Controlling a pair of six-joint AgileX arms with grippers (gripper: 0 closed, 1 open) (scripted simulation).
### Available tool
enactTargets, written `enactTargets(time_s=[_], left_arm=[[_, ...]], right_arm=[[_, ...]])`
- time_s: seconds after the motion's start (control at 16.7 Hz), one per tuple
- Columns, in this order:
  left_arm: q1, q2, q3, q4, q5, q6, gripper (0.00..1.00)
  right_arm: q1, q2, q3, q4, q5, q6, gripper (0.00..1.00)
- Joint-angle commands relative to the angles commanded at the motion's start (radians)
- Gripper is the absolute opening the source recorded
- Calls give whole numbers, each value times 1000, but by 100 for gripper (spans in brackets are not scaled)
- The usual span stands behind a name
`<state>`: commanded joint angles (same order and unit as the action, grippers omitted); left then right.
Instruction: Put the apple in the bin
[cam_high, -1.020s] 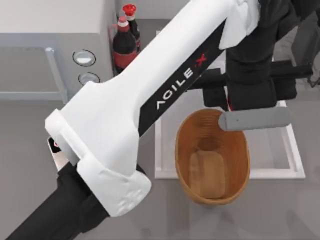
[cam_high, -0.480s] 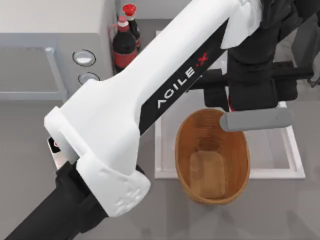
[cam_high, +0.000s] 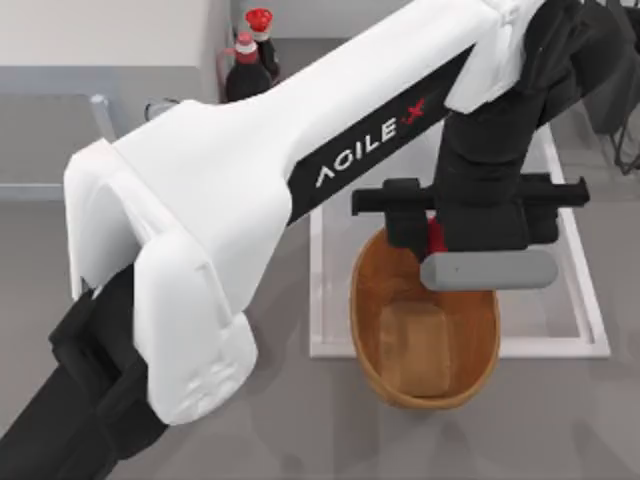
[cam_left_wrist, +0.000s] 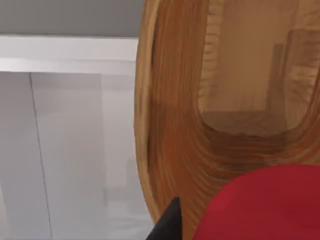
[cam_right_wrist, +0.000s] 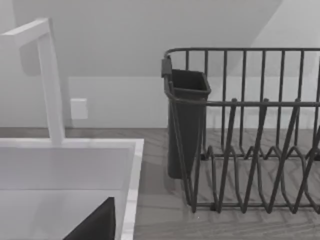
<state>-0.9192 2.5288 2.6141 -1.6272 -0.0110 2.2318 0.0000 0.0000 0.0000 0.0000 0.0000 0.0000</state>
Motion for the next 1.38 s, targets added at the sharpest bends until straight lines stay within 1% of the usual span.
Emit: enactTargets(time_s=[0.18, 0.36, 0.48, 0.72, 1.38], left_arm=[[-8, -78, -227, 84, 0, 12, 0], [-10, -137, -365, 149, -6, 17, 0], [-8, -157, -406, 172, -10, 17, 0], [-8, -160, -410, 174, -10, 17, 0], [-8, -160, -410, 174, -10, 17, 83]], right_arm=[[0, 0, 0, 0, 0, 0, 100], [0, 0, 0, 0, 0, 0, 100], [0, 0, 0, 0, 0, 0, 100], [0, 0, 0, 0, 0, 0, 100], [0, 0, 0, 0, 0, 0, 100]])
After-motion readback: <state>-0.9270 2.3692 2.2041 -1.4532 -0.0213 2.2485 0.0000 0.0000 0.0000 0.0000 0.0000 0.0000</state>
